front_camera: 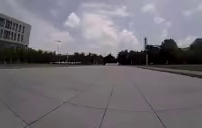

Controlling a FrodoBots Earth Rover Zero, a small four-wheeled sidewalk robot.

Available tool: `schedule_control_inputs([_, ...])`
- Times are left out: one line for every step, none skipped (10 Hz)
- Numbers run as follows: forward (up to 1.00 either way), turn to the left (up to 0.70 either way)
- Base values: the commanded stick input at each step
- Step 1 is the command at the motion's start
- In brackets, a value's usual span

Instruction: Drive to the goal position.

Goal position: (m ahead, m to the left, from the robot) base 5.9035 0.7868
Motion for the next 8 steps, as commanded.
schedule_control_inputs([0.5,-0.02])
schedule_control_inputs([0.5,-0.02])
schedule_control_inputs([0.5,-0.02])
schedule_control_inputs([0.5,-0.02])
schedule_control_inputs([0.5,-0.02])
schedule_control_inputs([0.5,-0.02])
schedule_control_inputs([0.5,-0.02])
schedule_control_inputs([0.5,-0.02])
